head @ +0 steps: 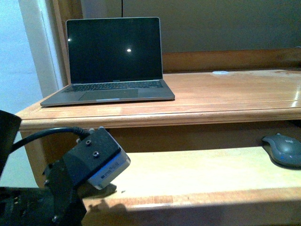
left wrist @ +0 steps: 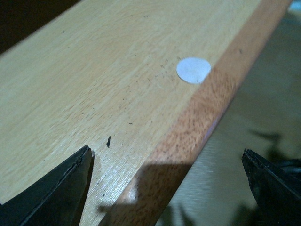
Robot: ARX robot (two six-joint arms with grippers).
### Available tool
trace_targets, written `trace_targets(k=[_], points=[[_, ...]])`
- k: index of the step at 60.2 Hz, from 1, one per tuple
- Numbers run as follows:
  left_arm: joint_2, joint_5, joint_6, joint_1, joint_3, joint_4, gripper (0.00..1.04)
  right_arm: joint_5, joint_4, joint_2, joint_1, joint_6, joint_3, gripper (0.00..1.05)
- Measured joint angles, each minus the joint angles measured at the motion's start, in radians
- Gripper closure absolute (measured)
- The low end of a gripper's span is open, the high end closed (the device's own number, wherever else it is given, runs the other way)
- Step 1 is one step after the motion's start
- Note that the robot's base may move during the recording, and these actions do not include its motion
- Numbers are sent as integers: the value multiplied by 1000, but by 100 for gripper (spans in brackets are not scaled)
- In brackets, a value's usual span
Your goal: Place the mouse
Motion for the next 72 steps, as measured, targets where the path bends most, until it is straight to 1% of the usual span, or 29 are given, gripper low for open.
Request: trace_targets(k=[1, 2, 3, 4, 7, 9, 10, 11, 12, 14, 15, 17, 20, 21, 23, 25, 28, 30, 36, 39, 45, 53, 56, 62, 63, 64, 67, 70, 72], points=[[-13, -47, -44, -13, -22, 34, 9, 0, 0, 0, 0, 0, 0, 7], [-27, -142, -109, -33, -59, 124, 12, 0, 0, 0, 0, 0, 0, 7], [-38, -203, -136, -50, -104, 223, 16, 2, 0, 0, 0, 0, 0, 7], [-43, -255, -154, -58, -127, 274, 17, 1, 0, 0, 0, 0, 0, 7], [-87, -562, -233, -97, -271, 547, 27, -3, 0, 0, 0, 0, 0, 7], [-110, -646, -247, -90, -309, 614, 31, -3, 0, 0, 0, 0, 0, 7], [-138, -731, -266, -74, -341, 676, 34, 1, 0, 0, 0, 0, 0, 7], [-152, -768, -270, -65, -354, 701, 36, 4, 0, 0, 0, 0, 0, 7], [-182, -824, -283, -45, -374, 742, 40, 6, 0, 0, 0, 0, 0, 7], [-212, -855, -300, -26, -389, 766, 43, 7, 0, 0, 0, 0, 0, 7], [-243, -866, -305, -8, -402, 774, 47, 7, 0, 0, 0, 0, 0, 7], [-271, -864, -315, 4, -415, 774, 50, 12, -2, 2, 2, 3, 0, 7], [-328, -837, -325, 25, -448, 759, 59, 117, -61, 37, 38, 53, 22, 7], [-344, -822, -328, 33, -460, 748, 62, 178, -86, 69, 61, 87, 39, 7], [-371, -807, -332, 49, -479, 731, 68, 290, -74, 156, 91, 149, 68, 7], [-396, -793, -335, 63, -493, 713, 73, 336, -37, 225, 97, 180, 86, 7], [-429, -772, -338, 82, -507, 688, 80, 355, 24, 314, 102, 207, 113, 7], [-468, -753, -340, 101, -520, 664, 87, 357, 71, 377, 104, 220, 135, 7], [-556, -716, -343, 138, -543, 606, 103, 340, 221, 569, 145, 221, 221, 7], [-603, -700, -346, 159, -554, 571, 102, 328, 281, 659, 174, 218, 269, 7], [-691, -666, -346, 194, -572, 500, 102, 312, 351, 830, 243, 204, 369, 7], [-803, -628, -347, 230, -587, 407, 102, 274, 376, 1052, 303, 153, 509, 7], [-843, -620, -347, 243, -592, 374, 102, 251, 356, 1135, 307, 128, 557, 7], [-912, -597, -347, 264, -600, 311, 102, 243, 317, 1257, 304, 74, 627, 7], [-920, -587, -347, 270, -600, 304, 102, 245, 311, 1269, 303, 71, 634, 7], [-935, -550, -347, 288, -601, 290, 102, 246, 307, 1281, 302, 62, 641, 7], [-967, -511, -347, 327, -602, 262, 102, 270, 290, 1337, 292, 29, 672, 7], [-1000, -509, -347, 354, -602, 231, 102, 279, 261, 1384, 279, 15, 703, 7], [-1033, -507, -348, 362, -602, 202, 102, 312, 244, 1425, 268, -3, 731, 7]])
